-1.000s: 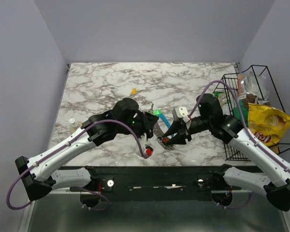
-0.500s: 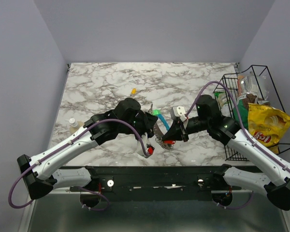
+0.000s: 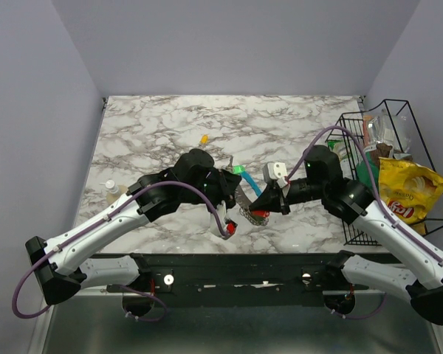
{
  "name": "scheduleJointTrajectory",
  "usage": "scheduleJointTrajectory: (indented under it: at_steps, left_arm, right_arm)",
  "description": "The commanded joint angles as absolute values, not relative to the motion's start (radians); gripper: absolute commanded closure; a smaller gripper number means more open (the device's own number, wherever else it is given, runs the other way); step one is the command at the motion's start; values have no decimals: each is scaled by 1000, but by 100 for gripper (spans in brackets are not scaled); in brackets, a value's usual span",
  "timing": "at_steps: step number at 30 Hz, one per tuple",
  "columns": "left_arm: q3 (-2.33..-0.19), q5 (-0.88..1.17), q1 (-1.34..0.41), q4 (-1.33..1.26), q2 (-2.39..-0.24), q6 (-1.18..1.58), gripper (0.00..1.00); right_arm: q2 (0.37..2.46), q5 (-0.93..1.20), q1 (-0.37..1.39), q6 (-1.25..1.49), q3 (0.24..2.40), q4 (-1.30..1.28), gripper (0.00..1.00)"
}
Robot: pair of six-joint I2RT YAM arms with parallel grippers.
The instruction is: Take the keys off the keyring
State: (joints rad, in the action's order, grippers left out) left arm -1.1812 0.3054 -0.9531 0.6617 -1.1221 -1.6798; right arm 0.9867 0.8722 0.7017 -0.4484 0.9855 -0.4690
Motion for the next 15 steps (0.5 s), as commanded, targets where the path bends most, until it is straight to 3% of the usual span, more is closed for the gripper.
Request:
scheduleJointTrajectory:
  at_steps: [1, 15]
  left_arm:
    - [-1192, 344, -957, 551, -1078, -1631, 100]
    - [-1174, 350, -948, 600, -1078, -1585, 100]
  right_arm:
    - [969, 733, 709, -495, 1048, -543, 99]
    - [934, 534, 709, -572, 1158, -604, 99]
